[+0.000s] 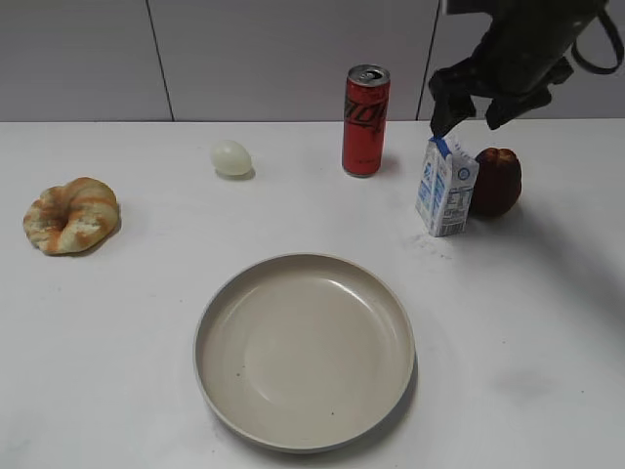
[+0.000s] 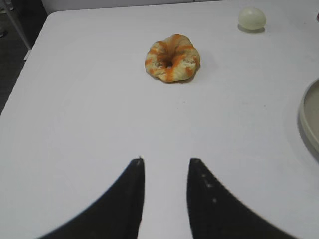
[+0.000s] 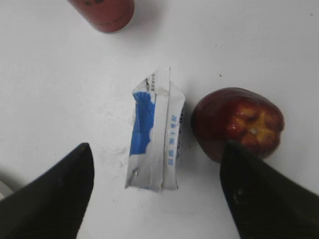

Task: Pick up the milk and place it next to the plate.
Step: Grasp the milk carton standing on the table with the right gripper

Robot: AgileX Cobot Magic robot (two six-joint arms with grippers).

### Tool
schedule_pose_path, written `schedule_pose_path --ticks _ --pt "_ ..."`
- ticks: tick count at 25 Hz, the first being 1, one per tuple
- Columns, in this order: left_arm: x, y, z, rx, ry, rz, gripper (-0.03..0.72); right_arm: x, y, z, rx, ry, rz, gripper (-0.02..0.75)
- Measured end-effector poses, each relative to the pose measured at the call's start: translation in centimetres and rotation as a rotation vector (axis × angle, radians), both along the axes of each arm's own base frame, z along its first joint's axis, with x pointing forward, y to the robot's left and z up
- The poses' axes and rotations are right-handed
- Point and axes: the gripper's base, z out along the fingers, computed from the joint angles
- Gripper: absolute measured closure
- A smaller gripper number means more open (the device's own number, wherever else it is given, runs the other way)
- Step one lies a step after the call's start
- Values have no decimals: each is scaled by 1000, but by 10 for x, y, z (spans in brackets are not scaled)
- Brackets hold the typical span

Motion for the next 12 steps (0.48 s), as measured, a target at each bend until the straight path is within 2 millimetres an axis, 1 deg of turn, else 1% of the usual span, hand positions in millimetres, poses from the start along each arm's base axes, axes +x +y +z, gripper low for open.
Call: schedule_pose_path --ticks 3,6,12 --pt "0 0 0 0 0 0 457 8 5 -17 -3 34 -3 144" --pt "0 0 0 0 0 0 457 11 7 -35 -13 71 -1 144" --pt "0 0 0 0 0 0 457 18 9 -64 -23 106 -6 154"
